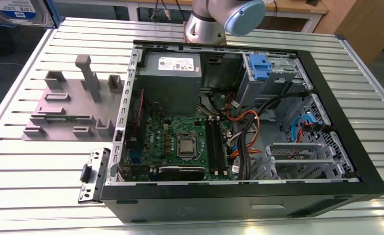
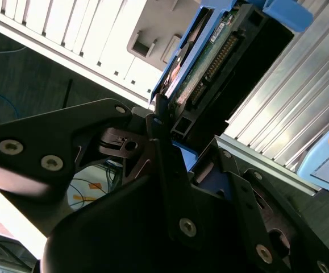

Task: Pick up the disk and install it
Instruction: 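Pick up the disk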

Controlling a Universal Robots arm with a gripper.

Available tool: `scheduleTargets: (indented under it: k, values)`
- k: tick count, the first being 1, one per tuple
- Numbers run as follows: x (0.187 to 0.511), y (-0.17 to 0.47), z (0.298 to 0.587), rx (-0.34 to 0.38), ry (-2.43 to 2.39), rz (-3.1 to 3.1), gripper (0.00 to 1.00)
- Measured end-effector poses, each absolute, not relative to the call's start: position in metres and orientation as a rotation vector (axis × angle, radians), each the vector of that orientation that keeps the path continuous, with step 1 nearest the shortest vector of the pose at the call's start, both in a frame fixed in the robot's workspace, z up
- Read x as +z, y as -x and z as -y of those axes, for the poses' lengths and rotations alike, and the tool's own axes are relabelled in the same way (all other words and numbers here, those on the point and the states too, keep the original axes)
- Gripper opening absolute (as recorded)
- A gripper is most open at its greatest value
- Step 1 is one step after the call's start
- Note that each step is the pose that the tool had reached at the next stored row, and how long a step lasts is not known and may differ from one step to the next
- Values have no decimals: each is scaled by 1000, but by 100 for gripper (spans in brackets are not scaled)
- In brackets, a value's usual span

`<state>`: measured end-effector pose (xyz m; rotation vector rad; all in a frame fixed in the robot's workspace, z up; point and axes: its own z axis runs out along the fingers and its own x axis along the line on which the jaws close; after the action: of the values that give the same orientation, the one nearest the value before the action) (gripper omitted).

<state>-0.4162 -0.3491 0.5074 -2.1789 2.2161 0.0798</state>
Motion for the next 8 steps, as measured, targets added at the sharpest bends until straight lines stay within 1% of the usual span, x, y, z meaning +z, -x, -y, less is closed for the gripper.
scheduleTargets:
  k: [8]
  values:
    - [507,416,352,80,2179,-2216,36]
